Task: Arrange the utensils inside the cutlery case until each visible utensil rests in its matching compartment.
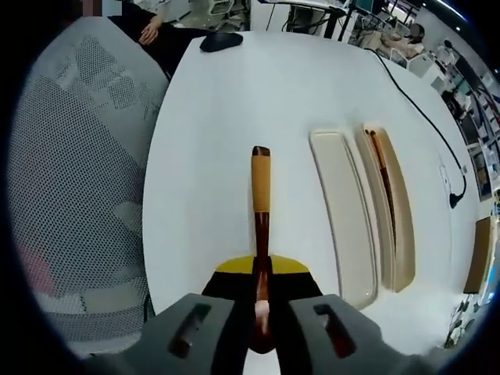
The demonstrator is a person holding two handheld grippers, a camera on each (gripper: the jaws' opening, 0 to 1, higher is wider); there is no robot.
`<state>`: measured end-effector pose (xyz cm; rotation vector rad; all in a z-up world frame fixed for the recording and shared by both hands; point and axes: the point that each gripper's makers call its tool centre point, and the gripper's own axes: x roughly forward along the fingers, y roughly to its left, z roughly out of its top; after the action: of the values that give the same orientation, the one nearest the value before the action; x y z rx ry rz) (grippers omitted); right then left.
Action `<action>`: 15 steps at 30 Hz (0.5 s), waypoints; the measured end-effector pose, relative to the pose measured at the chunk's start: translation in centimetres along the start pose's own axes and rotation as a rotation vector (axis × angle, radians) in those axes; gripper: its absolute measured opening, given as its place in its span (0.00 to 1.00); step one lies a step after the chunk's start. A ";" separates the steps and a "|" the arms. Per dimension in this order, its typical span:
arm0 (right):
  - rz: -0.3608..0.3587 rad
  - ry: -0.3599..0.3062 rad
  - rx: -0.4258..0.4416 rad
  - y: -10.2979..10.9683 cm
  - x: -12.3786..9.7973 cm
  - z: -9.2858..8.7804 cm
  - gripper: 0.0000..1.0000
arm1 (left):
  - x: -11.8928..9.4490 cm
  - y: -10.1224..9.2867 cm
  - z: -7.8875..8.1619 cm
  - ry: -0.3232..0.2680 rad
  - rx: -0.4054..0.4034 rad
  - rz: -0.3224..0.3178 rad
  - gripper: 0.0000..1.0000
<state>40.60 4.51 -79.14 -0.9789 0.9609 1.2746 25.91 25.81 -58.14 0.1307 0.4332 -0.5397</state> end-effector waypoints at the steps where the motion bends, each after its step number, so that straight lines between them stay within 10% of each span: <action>1: 0.001 0.003 -0.006 0.0 0.0 0.0 0.01 | 0.1 0.0 0.1 0.000 0.002 -0.001 0.88; 15: -0.013 0.016 -0.048 -3.3 -2.2 0.1 0.00 | 0.4 0.8 0.3 0.006 0.002 0.004 0.88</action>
<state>43.74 3.75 -76.85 -1.0319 0.9387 1.2860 26.74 26.28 -58.06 0.1352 0.4379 -0.5362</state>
